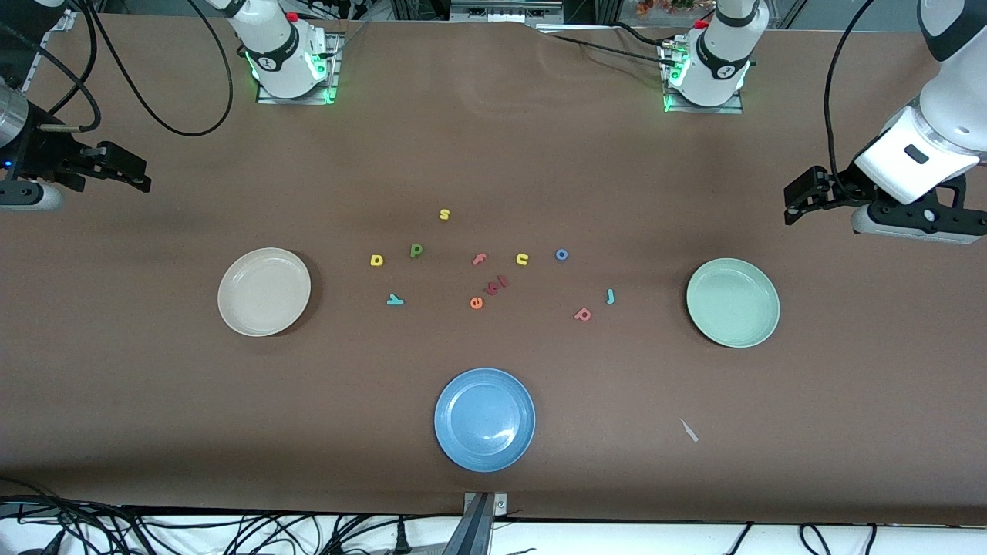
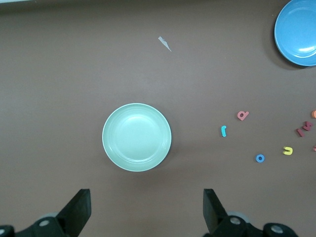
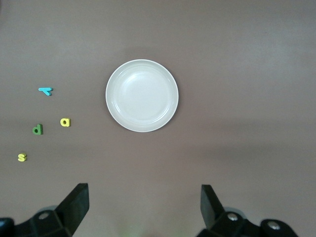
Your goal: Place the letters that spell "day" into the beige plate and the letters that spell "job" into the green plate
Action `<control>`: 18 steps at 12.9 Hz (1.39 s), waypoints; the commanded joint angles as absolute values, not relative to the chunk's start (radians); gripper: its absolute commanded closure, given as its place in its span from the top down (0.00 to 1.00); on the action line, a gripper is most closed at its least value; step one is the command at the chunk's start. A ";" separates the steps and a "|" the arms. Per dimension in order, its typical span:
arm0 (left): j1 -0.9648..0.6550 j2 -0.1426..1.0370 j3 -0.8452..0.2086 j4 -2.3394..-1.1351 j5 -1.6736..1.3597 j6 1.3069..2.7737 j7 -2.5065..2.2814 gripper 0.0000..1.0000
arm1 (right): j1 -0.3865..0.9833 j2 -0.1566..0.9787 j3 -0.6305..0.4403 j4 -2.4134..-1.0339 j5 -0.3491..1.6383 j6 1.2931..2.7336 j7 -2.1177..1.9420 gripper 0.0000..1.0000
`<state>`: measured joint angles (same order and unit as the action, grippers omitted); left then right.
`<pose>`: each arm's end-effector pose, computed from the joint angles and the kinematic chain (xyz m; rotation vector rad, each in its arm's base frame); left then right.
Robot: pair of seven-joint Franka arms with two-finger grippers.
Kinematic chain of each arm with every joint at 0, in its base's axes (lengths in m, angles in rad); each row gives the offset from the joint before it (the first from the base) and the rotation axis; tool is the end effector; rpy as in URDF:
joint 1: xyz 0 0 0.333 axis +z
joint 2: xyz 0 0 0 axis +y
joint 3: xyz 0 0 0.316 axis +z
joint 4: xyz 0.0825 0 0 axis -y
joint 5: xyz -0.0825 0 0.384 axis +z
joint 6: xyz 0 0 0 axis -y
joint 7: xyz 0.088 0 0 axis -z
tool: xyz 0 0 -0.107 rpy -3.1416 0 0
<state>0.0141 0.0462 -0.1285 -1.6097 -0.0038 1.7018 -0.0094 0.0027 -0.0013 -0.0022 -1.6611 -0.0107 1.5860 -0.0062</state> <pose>0.5757 -0.0649 0.5918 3.1240 -0.1631 0.0713 0.5518 -0.0009 0.5840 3.1290 0.0114 -0.1156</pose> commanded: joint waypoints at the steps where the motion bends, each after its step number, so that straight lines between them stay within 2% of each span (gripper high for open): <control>1: 0.006 0.057 -0.126 -1.585 0.014 1.684 0.003 1.00 | 0.003 0.000 -0.002 -1.652 -0.020 1.566 -0.006 1.00; 18: 0.002 0.060 -0.127 -1.585 0.008 1.683 0.002 1.00 | 0.008 -0.002 0.011 -1.637 -0.015 1.562 -0.009 1.00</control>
